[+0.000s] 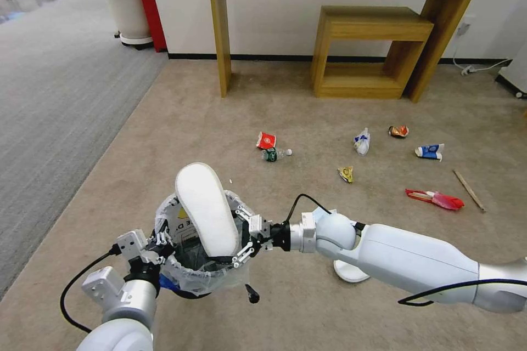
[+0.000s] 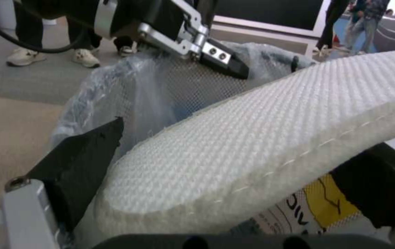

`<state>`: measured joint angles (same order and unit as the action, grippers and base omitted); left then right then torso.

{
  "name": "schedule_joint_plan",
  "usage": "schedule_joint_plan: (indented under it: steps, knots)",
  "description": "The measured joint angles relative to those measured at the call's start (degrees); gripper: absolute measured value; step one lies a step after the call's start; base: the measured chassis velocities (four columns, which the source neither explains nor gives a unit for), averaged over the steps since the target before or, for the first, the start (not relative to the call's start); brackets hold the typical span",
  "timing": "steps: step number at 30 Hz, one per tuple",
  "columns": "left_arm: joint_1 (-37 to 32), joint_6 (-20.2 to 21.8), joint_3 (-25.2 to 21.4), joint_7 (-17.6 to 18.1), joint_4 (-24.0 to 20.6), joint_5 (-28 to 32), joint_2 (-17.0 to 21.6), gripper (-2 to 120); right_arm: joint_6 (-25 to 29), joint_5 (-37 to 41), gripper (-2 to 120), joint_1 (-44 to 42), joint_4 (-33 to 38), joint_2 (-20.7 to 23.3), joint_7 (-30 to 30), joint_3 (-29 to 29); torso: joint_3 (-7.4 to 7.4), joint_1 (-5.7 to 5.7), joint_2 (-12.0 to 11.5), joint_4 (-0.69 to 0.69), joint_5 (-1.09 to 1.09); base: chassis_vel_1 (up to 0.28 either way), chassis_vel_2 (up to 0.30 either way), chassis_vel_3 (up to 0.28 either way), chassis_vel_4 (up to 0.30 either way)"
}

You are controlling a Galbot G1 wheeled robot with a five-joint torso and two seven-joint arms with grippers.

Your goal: Pick up the trash bin and place the garbage on the floor into it.

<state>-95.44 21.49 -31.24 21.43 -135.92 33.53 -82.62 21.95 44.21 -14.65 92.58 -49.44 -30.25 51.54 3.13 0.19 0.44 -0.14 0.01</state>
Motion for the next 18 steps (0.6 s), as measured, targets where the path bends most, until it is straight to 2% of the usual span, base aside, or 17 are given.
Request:
schedule_joint_plan:
  steps: [12,18]
  knots:
    - [-0.53,-0.12,1.09,-0.41,-0.92,-0.88,-0.6,3,-0.53,-3.76,100,2.57,0.08,1.11,-0.04,-0.72,0.0,0.0,0.0,0.0,-0.01,0.0,0.0,0.0,0.0]
    - [-1.17,-0.18,2.46,-0.97,-1.2,-2.03,-0.83,3,-0.39,-4.87,100,2.68,-1.09,-0.42,1.38,-0.41,0.0,0.0,0.0,0.0,-0.01,0.0,0.0,0.0,0.0]
